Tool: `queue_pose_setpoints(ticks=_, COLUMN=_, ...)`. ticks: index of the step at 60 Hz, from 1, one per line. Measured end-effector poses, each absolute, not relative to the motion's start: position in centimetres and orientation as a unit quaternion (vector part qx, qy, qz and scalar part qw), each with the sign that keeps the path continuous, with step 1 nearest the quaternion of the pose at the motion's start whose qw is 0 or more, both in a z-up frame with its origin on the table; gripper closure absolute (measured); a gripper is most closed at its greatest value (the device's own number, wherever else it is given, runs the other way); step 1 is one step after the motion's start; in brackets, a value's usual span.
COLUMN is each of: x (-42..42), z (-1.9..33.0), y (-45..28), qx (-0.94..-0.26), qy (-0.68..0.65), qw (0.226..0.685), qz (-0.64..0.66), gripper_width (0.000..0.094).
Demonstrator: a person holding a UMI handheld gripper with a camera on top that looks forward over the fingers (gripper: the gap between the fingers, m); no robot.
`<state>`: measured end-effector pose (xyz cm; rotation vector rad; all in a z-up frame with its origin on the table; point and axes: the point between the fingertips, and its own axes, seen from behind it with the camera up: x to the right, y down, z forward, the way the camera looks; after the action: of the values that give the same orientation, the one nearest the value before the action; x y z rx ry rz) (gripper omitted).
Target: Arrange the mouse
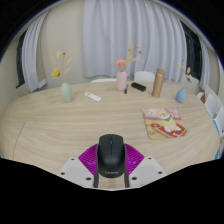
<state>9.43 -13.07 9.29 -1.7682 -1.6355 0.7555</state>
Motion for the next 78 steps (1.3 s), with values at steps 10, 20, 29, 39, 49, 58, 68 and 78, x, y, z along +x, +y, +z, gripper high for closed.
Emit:
queue_pose_setpoints(ticks=10, x=2.0, z=16.6, y=-1.3, qx=-0.669, qy=-0.576, qw=0.367, qz=0.294, gripper_width=0.0593)
queue_pose_setpoints(ticks=20, x=-3.7, z=15.4, y=9.9, qx=-0.673, qy=-0.572, qw=0.388, qz=0.263, gripper_width=0.0596)
queue_pose_setpoints(ticks=29, x=-6.5, z=8.8, y=15.4, qx=-0.686, qy=-0.582, qw=0.357, qz=0.251, gripper_width=0.0595)
queue_pose_setpoints(ticks=39, x=-6.8, z=1.4, y=17.6, qx=-0.700, qy=-0.597, qw=0.313, qz=0.236, gripper_width=0.0583)
queue_pose_setpoints(ticks=49, x=-6.4, z=-1.1, y=17.9, qx=-0.694, qy=-0.610, qw=0.297, qz=0.241, gripper_width=0.0493)
queue_pose_setpoints(ticks=58, x=-6.2, z=-0.3, y=18.3, qx=-0.694, qy=-0.610, qw=0.297, qz=0.240, gripper_width=0.0051)
queue_pose_setpoints(ticks=68, x=-3.1, z=5.6, y=16.8, qx=-0.690, qy=-0.605, qw=0.313, qz=0.246, gripper_width=0.0083)
queue_pose_setpoints(ticks=78, x=3.9, z=10.7, y=10.6, qx=-0.679, qy=-0.617, qw=0.303, qz=0.257, gripper_width=0.0080)
